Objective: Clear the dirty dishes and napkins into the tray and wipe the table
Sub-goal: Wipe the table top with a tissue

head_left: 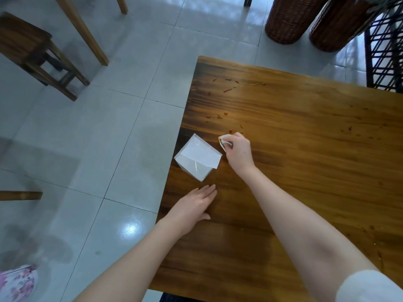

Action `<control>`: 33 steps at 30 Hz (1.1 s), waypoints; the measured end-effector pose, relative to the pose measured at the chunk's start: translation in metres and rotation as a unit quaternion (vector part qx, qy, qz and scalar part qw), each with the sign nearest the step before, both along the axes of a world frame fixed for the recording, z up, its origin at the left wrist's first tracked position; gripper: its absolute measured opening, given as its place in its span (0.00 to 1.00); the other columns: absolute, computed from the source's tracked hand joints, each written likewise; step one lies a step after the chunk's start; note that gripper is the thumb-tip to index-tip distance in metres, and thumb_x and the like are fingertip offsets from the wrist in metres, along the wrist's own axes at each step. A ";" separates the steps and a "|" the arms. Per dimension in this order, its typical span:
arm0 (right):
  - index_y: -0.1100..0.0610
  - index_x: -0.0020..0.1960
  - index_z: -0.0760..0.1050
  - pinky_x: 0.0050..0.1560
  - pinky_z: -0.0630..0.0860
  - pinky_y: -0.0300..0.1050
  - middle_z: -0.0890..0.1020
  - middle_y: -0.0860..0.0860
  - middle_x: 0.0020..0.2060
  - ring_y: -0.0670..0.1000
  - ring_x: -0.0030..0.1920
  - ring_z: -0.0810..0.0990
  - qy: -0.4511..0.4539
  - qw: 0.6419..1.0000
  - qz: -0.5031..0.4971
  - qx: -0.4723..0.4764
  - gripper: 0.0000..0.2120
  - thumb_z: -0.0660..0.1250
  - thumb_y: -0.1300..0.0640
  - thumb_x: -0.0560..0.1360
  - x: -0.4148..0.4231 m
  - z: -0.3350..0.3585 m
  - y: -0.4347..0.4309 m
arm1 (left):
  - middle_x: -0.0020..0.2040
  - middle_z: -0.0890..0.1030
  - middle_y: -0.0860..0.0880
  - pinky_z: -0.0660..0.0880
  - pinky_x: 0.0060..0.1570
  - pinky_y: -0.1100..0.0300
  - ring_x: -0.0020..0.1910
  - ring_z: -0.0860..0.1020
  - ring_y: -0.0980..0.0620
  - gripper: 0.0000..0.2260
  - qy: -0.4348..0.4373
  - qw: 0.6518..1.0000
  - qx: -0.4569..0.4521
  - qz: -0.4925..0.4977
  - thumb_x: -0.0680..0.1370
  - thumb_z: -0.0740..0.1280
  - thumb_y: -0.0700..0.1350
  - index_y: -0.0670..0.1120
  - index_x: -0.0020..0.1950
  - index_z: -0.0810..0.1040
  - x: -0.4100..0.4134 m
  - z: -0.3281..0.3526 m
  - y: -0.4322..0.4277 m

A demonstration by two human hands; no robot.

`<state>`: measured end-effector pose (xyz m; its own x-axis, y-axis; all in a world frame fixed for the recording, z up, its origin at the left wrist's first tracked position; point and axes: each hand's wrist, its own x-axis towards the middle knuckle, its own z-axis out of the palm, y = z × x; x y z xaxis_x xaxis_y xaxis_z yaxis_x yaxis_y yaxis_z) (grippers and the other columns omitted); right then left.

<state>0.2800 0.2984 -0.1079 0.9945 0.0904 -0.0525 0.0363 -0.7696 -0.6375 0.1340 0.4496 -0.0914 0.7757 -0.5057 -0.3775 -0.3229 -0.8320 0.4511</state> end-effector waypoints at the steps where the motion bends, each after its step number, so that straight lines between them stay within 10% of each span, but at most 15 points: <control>1: 0.62 0.51 0.82 0.43 0.71 0.37 0.75 0.49 0.41 0.47 0.42 0.74 -0.001 1.000 0.005 -0.007 0.08 0.65 0.67 0.76 0.007 0.001 -0.003 | 0.79 0.52 0.51 0.48 0.73 0.60 0.77 0.53 0.52 0.33 -0.003 1.000 0.000 0.002 0.79 0.65 0.49 0.47 0.79 0.51 0.004 -0.001 -0.006; 10: 0.65 0.51 0.81 0.49 0.70 0.41 0.80 0.59 0.47 0.58 0.49 0.78 0.005 0.991 -0.117 -0.063 0.08 0.66 0.65 0.76 0.044 0.006 -0.070 | 0.80 0.49 0.51 0.54 0.73 0.57 0.78 0.51 0.52 0.35 -0.007 0.999 -0.035 0.036 0.79 0.66 0.47 0.47 0.79 0.49 0.025 -0.009 -0.043; 17: 0.63 0.53 0.81 0.41 0.69 0.30 0.77 0.51 0.44 0.46 0.43 0.74 -0.016 0.999 0.012 -0.044 0.08 0.64 0.64 0.78 0.024 0.001 -0.016 | 0.80 0.49 0.52 0.54 0.72 0.57 0.78 0.52 0.52 0.37 -0.011 0.997 -0.029 0.068 0.78 0.67 0.51 0.49 0.79 0.49 0.030 -0.015 -0.041; 20: 0.61 0.52 0.81 0.44 0.75 0.41 0.76 0.52 0.43 0.49 0.43 0.75 -0.016 0.995 0.087 -0.055 0.09 0.62 0.65 0.78 0.033 0.004 -0.022 | 0.79 0.49 0.53 0.53 0.70 0.60 0.78 0.51 0.53 0.35 -0.018 0.996 -0.036 0.083 0.78 0.66 0.51 0.50 0.79 0.49 0.032 -0.016 -0.041; 26: 0.62 0.57 0.80 0.54 0.72 0.42 0.80 0.58 0.51 0.57 0.52 0.78 0.007 0.996 -0.076 -0.050 0.12 0.63 0.66 0.77 0.079 0.006 -0.062 | 0.80 0.48 0.54 0.58 0.71 0.58 0.78 0.52 0.53 0.33 -0.008 0.994 -0.028 0.102 0.80 0.63 0.51 0.50 0.79 0.49 0.028 -0.017 -0.036; 33: 0.59 0.55 0.81 0.44 0.70 0.34 0.77 0.49 0.44 0.47 0.44 0.75 -0.013 0.998 0.028 -0.046 0.10 0.64 0.65 0.77 0.058 0.004 -0.021 | 0.80 0.50 0.52 0.59 0.72 0.56 0.78 0.53 0.52 0.31 -0.002 0.993 -0.004 0.119 0.81 0.61 0.51 0.49 0.79 0.49 0.023 -0.014 -0.026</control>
<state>0.3379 0.2772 -0.1038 0.9891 0.1424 -0.0380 0.0965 -0.8208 -0.5630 0.1574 0.4237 -0.1056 0.8749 -0.3108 -0.3715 -0.1189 -0.8813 0.4573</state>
